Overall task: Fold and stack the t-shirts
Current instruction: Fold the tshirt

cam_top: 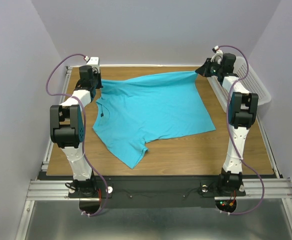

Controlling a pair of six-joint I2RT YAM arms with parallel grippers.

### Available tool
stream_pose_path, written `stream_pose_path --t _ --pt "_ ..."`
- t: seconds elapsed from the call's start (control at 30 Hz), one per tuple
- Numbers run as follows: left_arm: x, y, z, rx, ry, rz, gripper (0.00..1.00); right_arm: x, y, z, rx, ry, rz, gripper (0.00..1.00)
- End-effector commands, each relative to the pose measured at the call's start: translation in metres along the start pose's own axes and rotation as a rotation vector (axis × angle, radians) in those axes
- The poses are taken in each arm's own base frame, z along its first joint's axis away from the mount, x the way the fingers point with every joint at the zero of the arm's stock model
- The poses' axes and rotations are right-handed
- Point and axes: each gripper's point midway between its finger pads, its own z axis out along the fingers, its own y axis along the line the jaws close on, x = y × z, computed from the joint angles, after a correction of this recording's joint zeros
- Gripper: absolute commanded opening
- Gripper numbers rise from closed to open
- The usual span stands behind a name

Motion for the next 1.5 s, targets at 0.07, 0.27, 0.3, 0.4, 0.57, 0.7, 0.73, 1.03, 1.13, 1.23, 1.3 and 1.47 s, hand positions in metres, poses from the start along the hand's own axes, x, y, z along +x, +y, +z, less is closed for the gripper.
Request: stream_pose_path --t 0.07,0.27,0.3,0.4,0.57,0.7,0.73,1.03,1.13,1.23,1.3,1.47 --pt "-0.027 0.007 -0.005 -0.028 -0.069 0.026 0.0 -0.033 0.023 -0.008 -0.042 -0.064 -0.113 0.01" --pt "-0.026 0.005 -0.007 -0.021 -0.069 0.028 0.0 -0.03 0.028 -0.014 -0.052 -0.053 -0.125 0.01" --pt "-0.027 0.005 -0.008 -0.021 -0.071 0.028 0.0 -0.029 0.029 -0.014 -0.056 -0.051 -0.13 0.01" --pt "-0.024 0.005 -0.01 -0.018 -0.068 0.03 0.0 -0.028 0.031 -0.017 -0.056 -0.047 -0.136 0.01" --pt "-0.019 0.005 -0.015 -0.02 -0.062 0.03 0.0 -0.028 0.03 -0.021 -0.035 -0.047 -0.157 0.01" --pt "-0.02 0.003 -0.019 -0.012 -0.071 0.03 0.0 -0.029 0.028 -0.023 -0.01 -0.05 -0.164 0.01" --pt "-0.019 0.002 -0.02 -0.007 -0.068 0.03 0.0 -0.031 0.027 -0.023 -0.006 -0.053 -0.165 0.01" --pt "-0.018 -0.014 -0.027 0.023 -0.073 0.04 0.0 -0.027 0.024 -0.02 -0.004 -0.049 -0.163 0.01" --pt "-0.017 -0.014 -0.03 0.022 -0.073 0.041 0.0 -0.024 0.022 -0.023 0.011 -0.042 -0.165 0.01" --pt "-0.013 -0.014 -0.031 0.022 -0.067 0.041 0.0 -0.02 0.021 -0.025 0.02 -0.033 -0.199 0.01" --pt "-0.01 -0.014 -0.032 0.023 -0.062 0.041 0.0 -0.021 0.022 -0.026 0.023 -0.035 -0.206 0.01" --pt "-0.001 -0.013 -0.037 0.015 -0.044 0.039 0.0 -0.018 0.021 -0.029 0.032 -0.027 -0.211 0.02"
